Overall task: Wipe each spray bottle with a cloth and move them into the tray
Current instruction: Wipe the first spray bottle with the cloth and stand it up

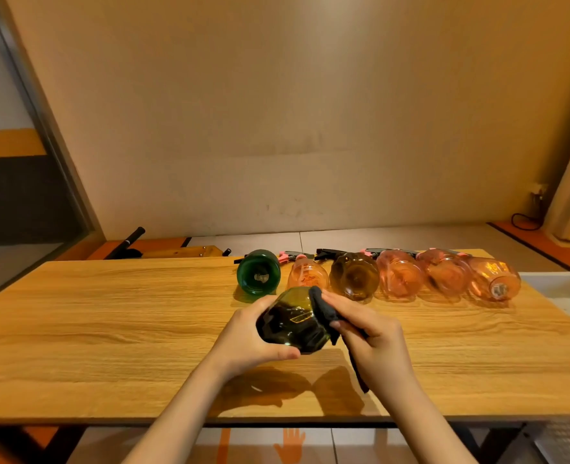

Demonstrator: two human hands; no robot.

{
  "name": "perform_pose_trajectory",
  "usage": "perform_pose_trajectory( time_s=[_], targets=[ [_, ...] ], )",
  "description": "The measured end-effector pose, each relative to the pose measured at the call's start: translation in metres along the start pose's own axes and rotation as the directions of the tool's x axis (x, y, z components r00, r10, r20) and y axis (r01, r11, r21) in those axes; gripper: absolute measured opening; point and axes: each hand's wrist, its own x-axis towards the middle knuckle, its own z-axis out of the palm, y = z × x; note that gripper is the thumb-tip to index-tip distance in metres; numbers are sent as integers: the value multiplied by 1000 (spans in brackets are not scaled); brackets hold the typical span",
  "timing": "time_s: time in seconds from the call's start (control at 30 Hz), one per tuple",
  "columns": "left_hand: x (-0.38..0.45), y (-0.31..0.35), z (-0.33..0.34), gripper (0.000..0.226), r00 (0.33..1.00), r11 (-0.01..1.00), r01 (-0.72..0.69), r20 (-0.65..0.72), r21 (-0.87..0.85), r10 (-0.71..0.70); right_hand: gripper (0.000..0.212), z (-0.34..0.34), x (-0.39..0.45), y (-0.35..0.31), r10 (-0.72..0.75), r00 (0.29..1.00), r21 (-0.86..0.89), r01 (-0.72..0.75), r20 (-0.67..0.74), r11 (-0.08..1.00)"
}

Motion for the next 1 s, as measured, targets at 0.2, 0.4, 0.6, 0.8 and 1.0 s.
perform_pose_trajectory(
  time_s=[0.2,0.4,0.6,0.8,1.0],
  targets=[
    [-1,0,2,69,1000,1000,2,7,30,-2,47,-1,14,-3,145,989,58,-146,13,988],
    [1,-6,-9,84,997,998,-8,-73,-69,3,40,8,5,-14,-46,998,12,46,-32,999],
    [0,-6,-5,79,1000,999,-15,2,-50,15,45,12,19,-14,179,983,119,-173,-41,978],
    [0,-1,-10,85,998,993,-42,-60,-112,35,44,10,23,-27,49,990,65,-58,131,996],
    [1,-3,-10,90,998,990,-46,-47,-134,40,47,18,29,-23,28,990,113,-44,140,993]
  ],
)
